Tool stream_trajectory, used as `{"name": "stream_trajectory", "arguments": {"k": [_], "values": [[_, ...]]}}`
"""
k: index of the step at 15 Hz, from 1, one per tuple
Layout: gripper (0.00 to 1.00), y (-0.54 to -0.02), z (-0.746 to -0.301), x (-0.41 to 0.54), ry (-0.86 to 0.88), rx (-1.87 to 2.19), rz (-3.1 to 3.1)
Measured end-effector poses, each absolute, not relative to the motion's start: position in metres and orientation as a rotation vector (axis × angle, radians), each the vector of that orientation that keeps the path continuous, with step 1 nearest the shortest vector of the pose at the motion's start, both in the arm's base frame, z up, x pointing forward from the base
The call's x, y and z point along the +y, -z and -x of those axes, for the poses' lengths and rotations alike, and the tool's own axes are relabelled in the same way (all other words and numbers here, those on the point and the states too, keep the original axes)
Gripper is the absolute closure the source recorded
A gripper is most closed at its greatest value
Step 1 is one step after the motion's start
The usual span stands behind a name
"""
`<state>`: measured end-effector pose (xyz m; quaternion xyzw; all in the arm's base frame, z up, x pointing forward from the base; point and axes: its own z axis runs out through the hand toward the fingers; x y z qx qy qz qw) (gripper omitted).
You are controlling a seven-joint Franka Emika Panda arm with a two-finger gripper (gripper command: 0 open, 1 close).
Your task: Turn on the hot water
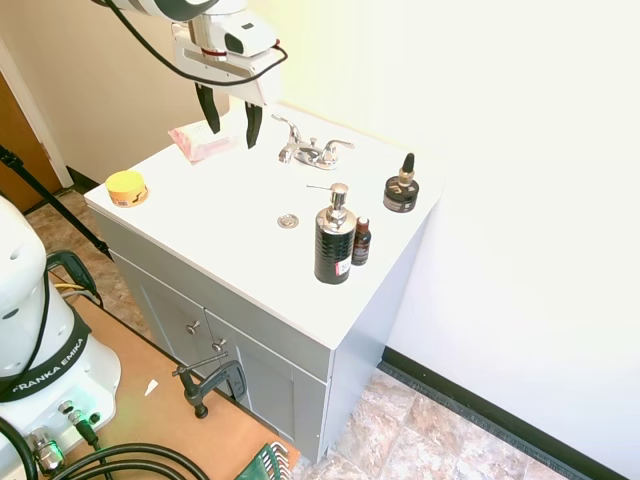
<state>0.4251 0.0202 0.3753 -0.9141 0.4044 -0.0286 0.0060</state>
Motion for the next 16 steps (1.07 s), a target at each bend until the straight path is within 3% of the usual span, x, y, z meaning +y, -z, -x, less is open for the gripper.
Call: {"name": "stream_trajectory", "arguments": {"k": [4, 8, 12, 16], "values": [[0.0, -0.38, -0.437, 0.032, 0.137, 1.337, 2.822], [0.0, -0.374, -0.487, 0.089, 0.43, 1.461, 2.69], [0.0, -0.361, -0.523, 0.086, 0.718, 1.494, 2.661], [0.0, -0.34, -0.552, 0.092, 0.846, 1.495, 2.647]]}}
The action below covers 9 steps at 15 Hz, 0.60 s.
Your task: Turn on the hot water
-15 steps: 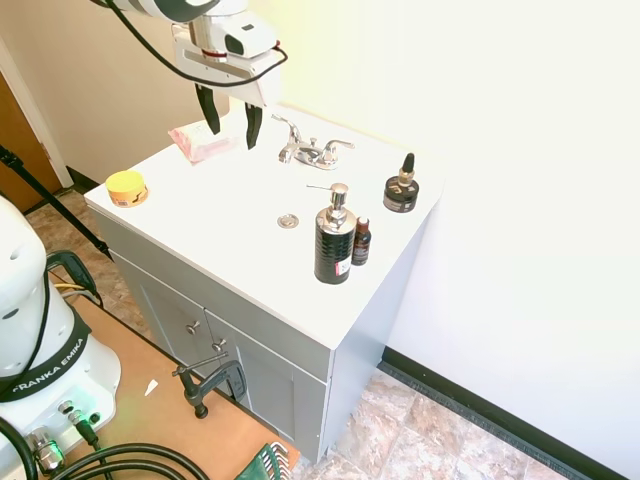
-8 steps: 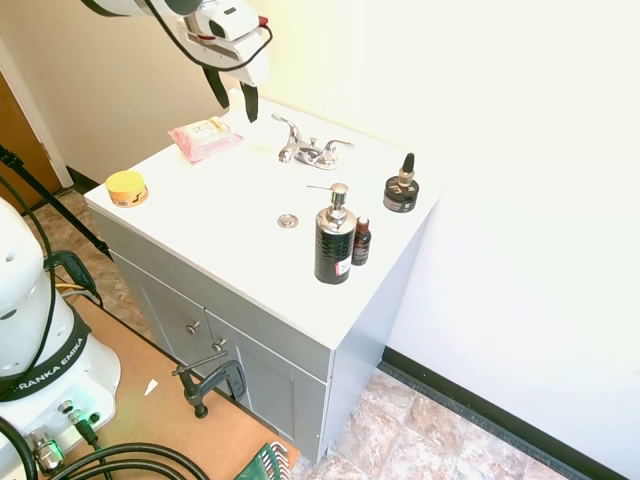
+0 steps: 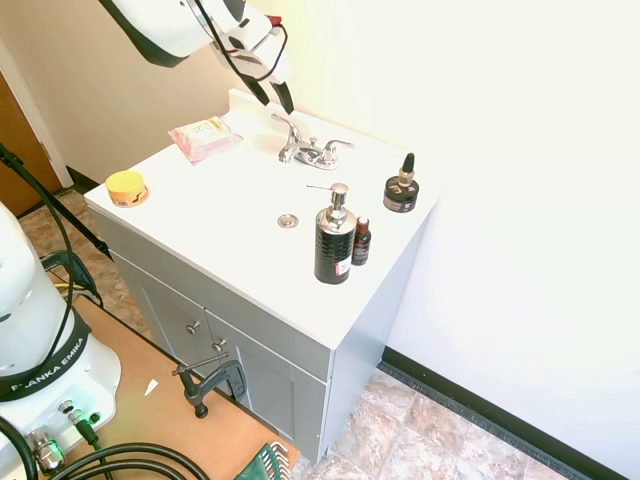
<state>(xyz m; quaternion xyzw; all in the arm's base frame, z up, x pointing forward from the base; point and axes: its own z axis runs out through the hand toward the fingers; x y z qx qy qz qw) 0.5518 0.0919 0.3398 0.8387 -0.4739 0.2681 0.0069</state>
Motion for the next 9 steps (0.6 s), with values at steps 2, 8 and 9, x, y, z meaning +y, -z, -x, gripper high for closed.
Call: {"name": "stream_trajectory", "arguments": {"k": [2, 8, 9], "values": [[0.0, -0.332, -0.568, 0.094, -0.884, -1.478, -2.615], [0.0, -0.304, -0.594, 0.092, -0.874, -1.461, -2.609], [0.0, -0.3, -0.594, 0.09, -0.864, -1.462, -2.603]]}}
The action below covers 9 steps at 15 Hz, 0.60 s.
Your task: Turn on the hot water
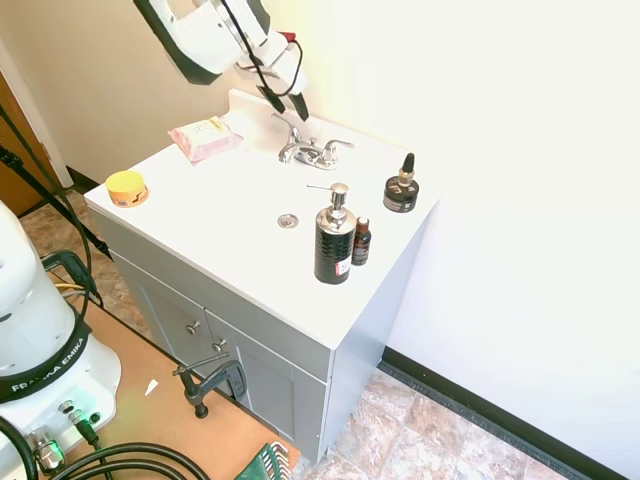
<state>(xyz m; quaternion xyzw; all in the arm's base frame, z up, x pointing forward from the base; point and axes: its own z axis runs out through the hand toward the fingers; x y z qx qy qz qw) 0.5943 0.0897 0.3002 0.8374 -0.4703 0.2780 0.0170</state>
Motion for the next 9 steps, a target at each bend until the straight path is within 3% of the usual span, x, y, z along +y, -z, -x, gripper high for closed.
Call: {"name": "stream_trajectory", "arguments": {"k": [9], "values": [[0.0, -0.296, -0.592, 0.065, -0.696, -1.447, -2.599]]}}
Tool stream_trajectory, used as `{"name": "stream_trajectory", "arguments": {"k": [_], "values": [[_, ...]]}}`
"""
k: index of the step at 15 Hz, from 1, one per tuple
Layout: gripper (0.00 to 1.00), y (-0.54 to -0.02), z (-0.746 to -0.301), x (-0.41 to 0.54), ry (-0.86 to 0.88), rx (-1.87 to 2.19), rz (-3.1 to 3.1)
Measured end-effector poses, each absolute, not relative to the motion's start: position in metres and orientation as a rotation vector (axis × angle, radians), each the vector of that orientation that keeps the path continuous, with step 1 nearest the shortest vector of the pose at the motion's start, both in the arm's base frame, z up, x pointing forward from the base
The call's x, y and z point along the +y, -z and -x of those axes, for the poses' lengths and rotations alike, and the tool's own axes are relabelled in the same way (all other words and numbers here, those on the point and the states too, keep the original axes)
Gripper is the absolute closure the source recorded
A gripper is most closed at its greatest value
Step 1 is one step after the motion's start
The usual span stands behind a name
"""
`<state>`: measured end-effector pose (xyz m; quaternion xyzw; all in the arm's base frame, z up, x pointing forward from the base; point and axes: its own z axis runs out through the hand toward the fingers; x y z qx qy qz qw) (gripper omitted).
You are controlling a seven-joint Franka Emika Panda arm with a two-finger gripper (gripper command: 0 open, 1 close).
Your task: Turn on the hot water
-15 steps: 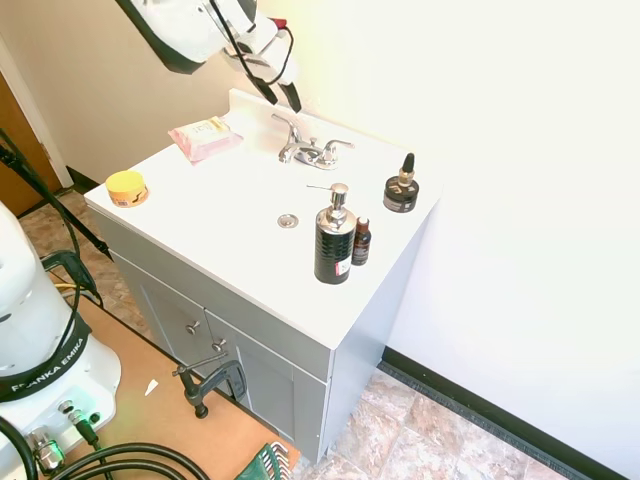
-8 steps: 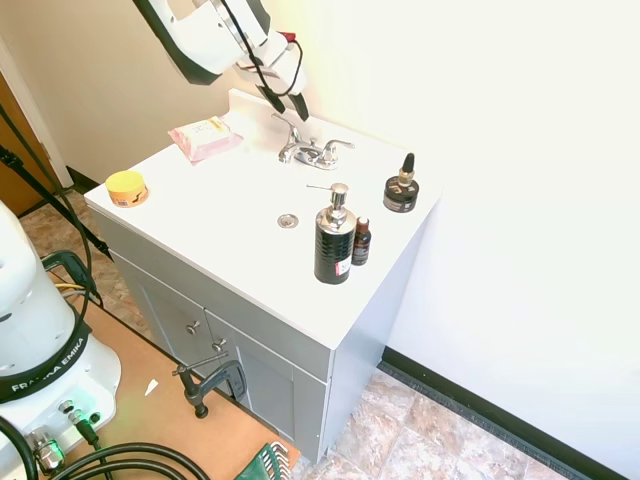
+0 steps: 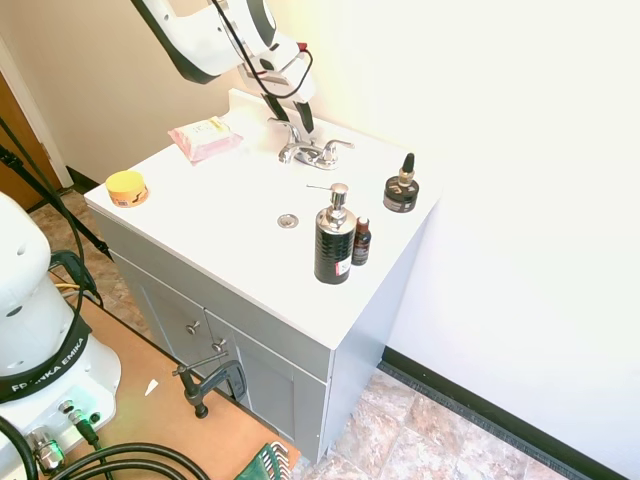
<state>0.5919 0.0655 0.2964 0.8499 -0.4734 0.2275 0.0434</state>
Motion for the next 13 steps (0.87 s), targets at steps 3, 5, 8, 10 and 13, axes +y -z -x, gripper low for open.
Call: {"name": "stream_trajectory", "arguments": {"k": [3, 5, 8, 10, 13], "values": [[0.0, -0.301, -0.581, 0.06, -0.621, -1.429, -2.591], [0.0, -0.307, -0.572, 0.058, -0.593, -1.416, -2.579], [0.0, -0.316, -0.56, 0.05, -0.565, -1.407, -2.551], [0.0, -0.324, -0.552, 0.046, -0.513, -1.435, -2.58], [0.0, -0.353, -0.53, 0.041, -0.41, -1.471, -2.66]]}}
